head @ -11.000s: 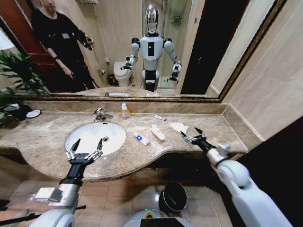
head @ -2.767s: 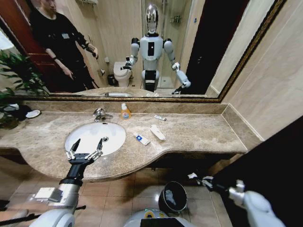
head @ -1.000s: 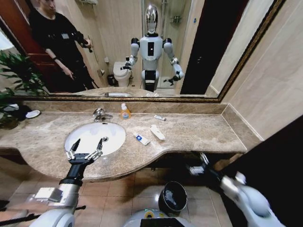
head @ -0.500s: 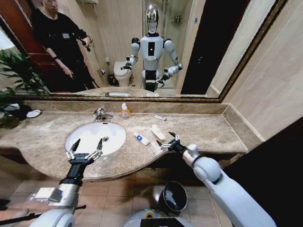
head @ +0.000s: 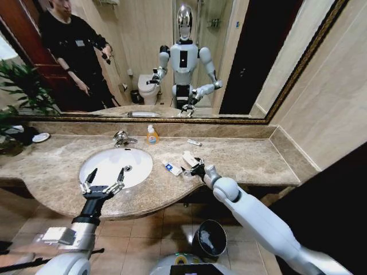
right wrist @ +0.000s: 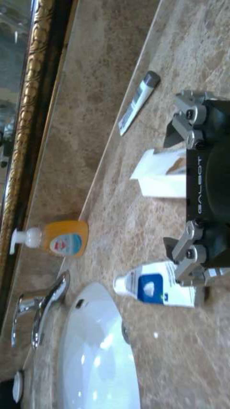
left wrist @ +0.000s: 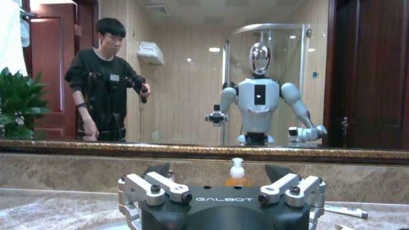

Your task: Pick up the trash from the sink and place it in the trash bin.

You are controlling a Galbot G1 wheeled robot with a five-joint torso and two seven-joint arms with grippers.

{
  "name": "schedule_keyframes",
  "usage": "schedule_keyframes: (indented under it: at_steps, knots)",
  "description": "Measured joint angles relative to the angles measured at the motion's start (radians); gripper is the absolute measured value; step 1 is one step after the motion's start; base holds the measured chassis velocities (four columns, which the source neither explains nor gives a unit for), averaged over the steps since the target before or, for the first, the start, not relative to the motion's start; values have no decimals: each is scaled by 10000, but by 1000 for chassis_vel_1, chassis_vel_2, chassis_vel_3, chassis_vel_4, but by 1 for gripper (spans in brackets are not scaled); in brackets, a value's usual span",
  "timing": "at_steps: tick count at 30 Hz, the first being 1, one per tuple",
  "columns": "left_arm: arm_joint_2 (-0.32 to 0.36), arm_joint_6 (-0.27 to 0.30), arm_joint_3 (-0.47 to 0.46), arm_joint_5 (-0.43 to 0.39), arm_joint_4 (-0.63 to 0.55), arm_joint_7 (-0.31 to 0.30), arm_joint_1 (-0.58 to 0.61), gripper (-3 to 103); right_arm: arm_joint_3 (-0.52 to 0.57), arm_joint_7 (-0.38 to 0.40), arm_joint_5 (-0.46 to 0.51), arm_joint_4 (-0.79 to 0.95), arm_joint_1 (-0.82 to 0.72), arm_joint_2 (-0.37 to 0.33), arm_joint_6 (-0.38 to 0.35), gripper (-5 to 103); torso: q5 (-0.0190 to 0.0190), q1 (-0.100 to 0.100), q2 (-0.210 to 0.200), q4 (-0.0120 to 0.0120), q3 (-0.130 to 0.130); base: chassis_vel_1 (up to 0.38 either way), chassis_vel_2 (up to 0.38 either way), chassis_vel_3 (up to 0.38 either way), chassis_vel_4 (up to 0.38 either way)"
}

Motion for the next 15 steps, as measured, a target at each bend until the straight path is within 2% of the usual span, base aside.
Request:
schedule_keyframes:
  at_steps: [1,2,4,8,12,13,15]
  knots:
    - [0,0,0,0,0,0,0,100,0,0,0,0,0,0,0,95,0,0,0,0,0,0,0,0,0]
    - [0,0,0,0,0,0,0,100,9,-11,62,-65,32,-66,-25,88,0,0,0,0,0,0,0,0,0]
    - [0,0,0,0,0,0,0,100,23,-31,71,-111,36,-105,-32,88,-1,-1,0,-1,0,0,0,0,0]
    - [0,0,0,0,0,0,0,100,88,-176,88,-235,4,-212,-64,71,1,-1,0,-1,-1,0,0,0,0]
    - [0,0,0,0,0,0,0,100,99,-267,91,-327,20,-254,-67,68,1,-1,0,-1,-1,0,0,0,0]
    - [0,0,0,0,0,0,1,100,102,-291,87,-339,29,-269,-67,60,1,-1,0,-1,-1,0,0,0,0]
    - [0,0,0,0,0,0,0,100,102,-296,79,-341,32,-284,-62,56,0,-1,0,-1,-1,0,0,0,0]
